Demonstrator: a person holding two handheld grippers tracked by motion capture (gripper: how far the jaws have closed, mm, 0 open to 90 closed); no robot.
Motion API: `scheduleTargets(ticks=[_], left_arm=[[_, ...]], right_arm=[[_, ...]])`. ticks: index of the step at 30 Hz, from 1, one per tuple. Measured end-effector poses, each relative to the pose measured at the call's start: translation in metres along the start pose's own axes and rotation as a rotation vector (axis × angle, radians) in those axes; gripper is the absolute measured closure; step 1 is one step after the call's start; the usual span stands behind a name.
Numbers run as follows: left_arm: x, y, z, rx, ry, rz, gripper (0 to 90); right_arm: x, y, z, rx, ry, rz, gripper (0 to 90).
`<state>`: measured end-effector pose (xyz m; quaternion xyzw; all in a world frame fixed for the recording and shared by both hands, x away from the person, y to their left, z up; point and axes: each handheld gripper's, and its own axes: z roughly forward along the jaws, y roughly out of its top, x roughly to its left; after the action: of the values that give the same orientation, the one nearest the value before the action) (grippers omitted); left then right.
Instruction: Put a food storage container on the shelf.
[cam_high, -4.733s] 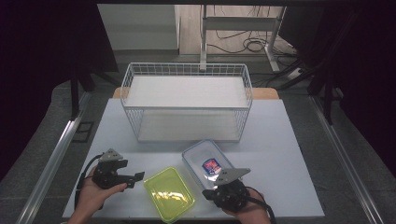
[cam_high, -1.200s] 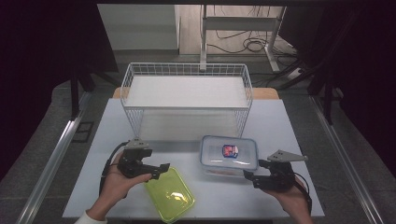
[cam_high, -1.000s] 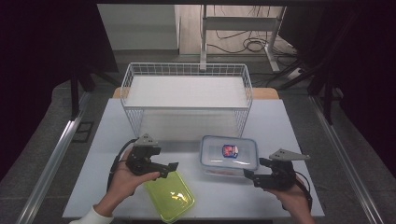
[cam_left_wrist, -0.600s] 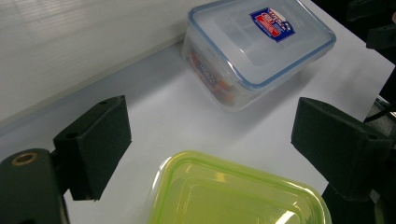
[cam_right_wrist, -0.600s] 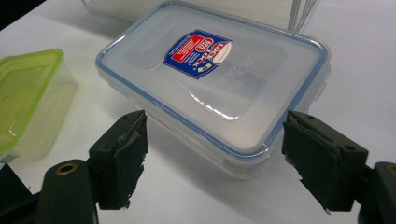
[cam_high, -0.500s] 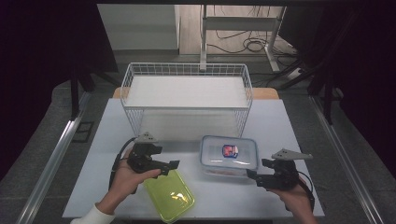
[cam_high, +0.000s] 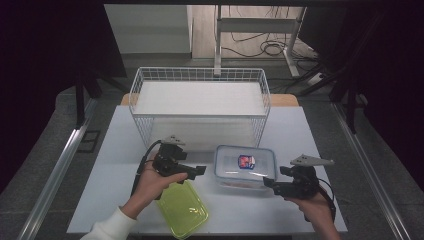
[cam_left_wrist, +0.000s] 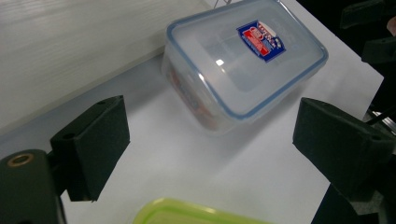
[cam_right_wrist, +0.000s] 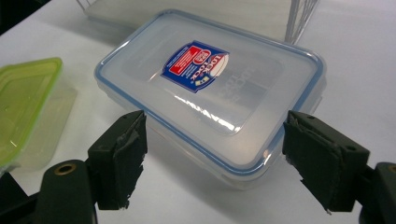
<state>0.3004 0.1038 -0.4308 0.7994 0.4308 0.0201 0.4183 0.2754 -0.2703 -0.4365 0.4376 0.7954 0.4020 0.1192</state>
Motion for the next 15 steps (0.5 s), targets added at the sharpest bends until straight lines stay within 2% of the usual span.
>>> scheduleTargets(ticks=[6, 11, 12, 15], left_arm=[[-0.002, 0.015, 0.018, 0.022, -0.039, -0.035, 9.7], [-0.003, 0.024, 0.038, 0.070, -0.066, -0.069, 8.5], [-0.001, 0.026, 0.045, 0.092, -0.083, -0.089, 8.4], [0.000, 0.029, 0.052, 0.111, -0.091, -0.105, 8.2]], right_arm=[[-0.002, 0.001, -0.005, -0.021, -0.004, 0.011, 21.8], [-0.007, 0.001, -0.011, -0.037, -0.012, 0.021, 21.9], [-0.007, 0.001, -0.011, -0.039, -0.013, 0.022, 21.8], [-0.008, 0.000, -0.011, -0.040, -0.015, 0.023, 21.9]])
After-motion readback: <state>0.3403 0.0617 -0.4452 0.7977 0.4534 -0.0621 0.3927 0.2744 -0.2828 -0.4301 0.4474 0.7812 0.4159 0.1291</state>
